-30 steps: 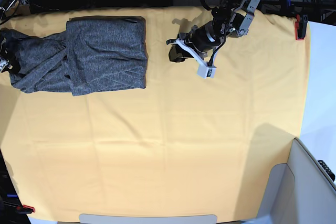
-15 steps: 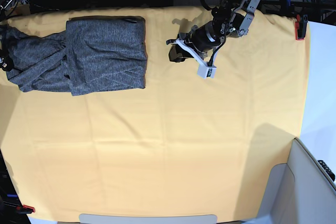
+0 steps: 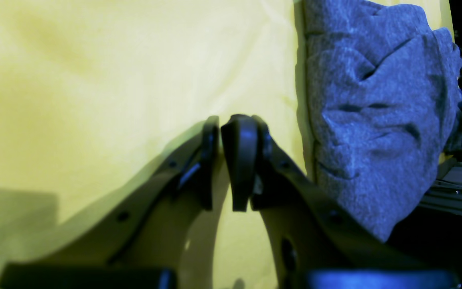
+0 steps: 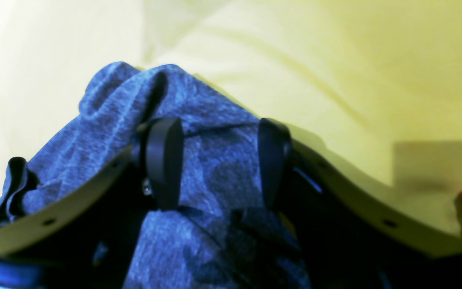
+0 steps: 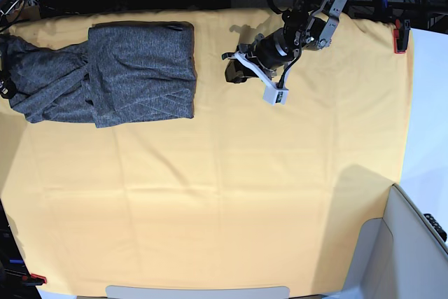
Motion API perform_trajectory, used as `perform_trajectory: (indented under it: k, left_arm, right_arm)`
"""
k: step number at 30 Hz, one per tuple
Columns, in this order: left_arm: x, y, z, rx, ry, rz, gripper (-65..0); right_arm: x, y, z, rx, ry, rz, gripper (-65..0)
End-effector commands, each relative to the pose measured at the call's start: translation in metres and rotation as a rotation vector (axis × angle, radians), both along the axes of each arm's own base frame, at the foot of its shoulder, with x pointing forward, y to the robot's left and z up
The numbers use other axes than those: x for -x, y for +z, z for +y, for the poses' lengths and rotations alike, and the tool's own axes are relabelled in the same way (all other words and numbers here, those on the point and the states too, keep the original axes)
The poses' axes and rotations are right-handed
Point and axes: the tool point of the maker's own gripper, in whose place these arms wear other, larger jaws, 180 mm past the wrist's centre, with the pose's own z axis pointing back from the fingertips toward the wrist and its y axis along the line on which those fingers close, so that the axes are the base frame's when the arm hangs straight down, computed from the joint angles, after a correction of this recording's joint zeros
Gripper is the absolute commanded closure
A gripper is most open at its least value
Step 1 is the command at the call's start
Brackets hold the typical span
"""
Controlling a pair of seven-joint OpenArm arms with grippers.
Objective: Fold the T-shirt properly
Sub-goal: 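Withdraw the right gripper to the bundle's end and hold still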
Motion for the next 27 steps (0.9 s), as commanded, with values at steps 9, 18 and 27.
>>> perform_trajectory:
  k: [9,18,27]
  left_arm:
    - [0.0,-0.002,0.005,-0.024,0.003,0.009,-7.3]
    - [0.0,-0.002,0.005,-0.025,0.003,0.009,-7.3]
    - [0.0,-0.002,0.005,-0.025,0.003,0.009,-7.3]
  right_arm:
    - [-0.003,0.033,-0.024,0.058,-0.046,-0.083,-29.9]
    - [0.015,-0.004,-0.013,0.078,-0.034,0.054,-29.9]
    - [0.022,-0.02,-0.002,0.065,-0.018,0.101,-29.9]
